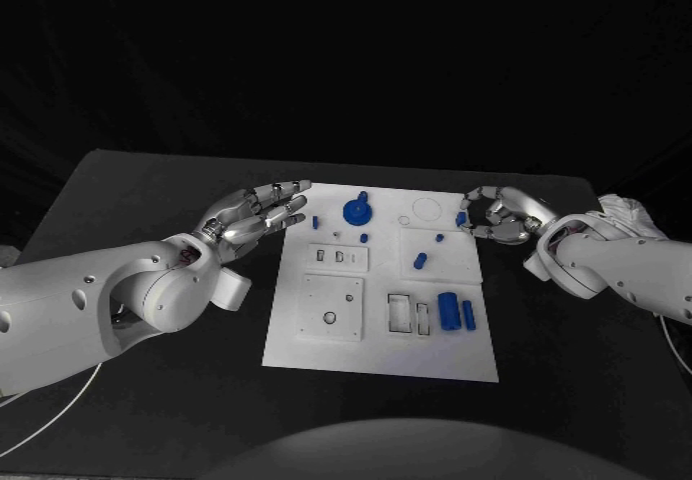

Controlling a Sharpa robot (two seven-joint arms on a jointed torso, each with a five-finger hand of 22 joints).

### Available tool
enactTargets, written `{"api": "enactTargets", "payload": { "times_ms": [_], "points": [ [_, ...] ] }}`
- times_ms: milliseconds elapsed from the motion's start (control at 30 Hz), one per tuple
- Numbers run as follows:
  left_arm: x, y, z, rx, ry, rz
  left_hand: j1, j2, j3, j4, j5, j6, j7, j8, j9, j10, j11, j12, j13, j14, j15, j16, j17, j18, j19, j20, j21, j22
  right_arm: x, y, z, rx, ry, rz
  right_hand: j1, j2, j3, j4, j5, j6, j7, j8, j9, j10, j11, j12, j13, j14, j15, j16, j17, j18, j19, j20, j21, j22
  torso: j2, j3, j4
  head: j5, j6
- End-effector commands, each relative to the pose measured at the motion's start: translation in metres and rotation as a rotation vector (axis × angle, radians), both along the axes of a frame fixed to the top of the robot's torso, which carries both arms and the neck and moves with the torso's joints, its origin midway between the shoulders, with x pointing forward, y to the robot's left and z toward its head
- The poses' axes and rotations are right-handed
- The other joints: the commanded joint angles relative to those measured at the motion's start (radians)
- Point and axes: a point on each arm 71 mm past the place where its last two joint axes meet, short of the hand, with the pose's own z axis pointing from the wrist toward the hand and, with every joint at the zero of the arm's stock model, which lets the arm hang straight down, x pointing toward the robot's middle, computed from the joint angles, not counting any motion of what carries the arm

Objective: Assemble the parts on the task board

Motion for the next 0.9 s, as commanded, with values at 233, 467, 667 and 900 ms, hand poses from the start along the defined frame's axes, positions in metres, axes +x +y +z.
{"api": "enactTargets", "payload": {
  "times_ms": [233,467,667,900],
  "points": [
    [-0.0010,-0.0027,0.0013,-0.011,-0.007,-0.024,0.008,0.003,0.005,0.002,0.003,-0.003,0.006,0.004,0.001,0.000,0.009,0.003,0.002,0.000,0.009,0.003,0.001,-0.013,0.008,0.001,0.007,0.001,0.0001,0.0010,-0.0029,-0.012,0.025,0.008,0.014,0.000,0.019,-0.002,0.030,0.003,0.000,0.028,0.005,0.106,0.003,0.004,0.263,0.106,0.007,0.003,0.263,-0.003,-0.008,-0.002,-0.003,0.187,0.000,-0.0001,0.0004,0.001,-0.003],
    [-0.0010,-0.0029,0.0012,-0.011,-0.006,-0.025,0.008,0.004,0.007,0.002,0.003,-0.002,0.008,0.005,0.001,0.001,0.010,0.004,0.002,0.001,0.010,0.005,0.001,-0.015,0.009,0.001,0.008,0.001,0.0007,0.0015,-0.0038,-0.013,0.033,0.005,0.006,0.000,0.021,0.004,0.035,0.010,0.000,0.037,0.003,0.106,0.003,0.004,0.263,0.106,0.007,0.003,0.263,-0.003,-0.008,-0.002,-0.002,0.187,0.000,0.0000,0.0005,0.001,-0.005],
    [-0.0011,-0.0031,0.0011,-0.010,-0.005,-0.026,0.008,0.004,0.007,0.002,0.003,-0.002,0.008,0.005,0.001,0.001,0.010,0.004,0.002,0.001,0.010,0.005,0.001,-0.015,0.009,0.001,0.008,0.001,0.0012,0.0011,-0.0046,-0.015,0.041,0.001,-0.001,0.001,0.024,0.010,0.035,0.017,0.001,0.039,-0.001,0.106,0.004,0.004,0.263,0.106,0.007,0.003,0.263,-0.003,-0.009,-0.002,-0.004,0.187,0.000,0.0002,0.0002,0.002,-0.007],
    [-0.0011,-0.0030,0.0011,-0.009,-0.006,-0.027,0.008,0.004,0.007,0.002,0.003,-0.002,0.008,0.005,0.001,0.001,0.010,0.004,0.002,0.001,0.010,0.005,0.001,-0.015,0.009,0.001,0.008,0.001,0.0015,0.0006,-0.0048,-0.014,0.043,-0.002,-0.005,0.004,0.032,0.015,0.037,0.034,0.000,0.042,-0.011,0.106,0.003,0.004,0.263,0.106,0.007,0.003,0.263,-0.003,-0.008,-0.002,-0.003,0.187,0.000,0.0002,-0.0003,0.003,-0.011]
  ]
}}
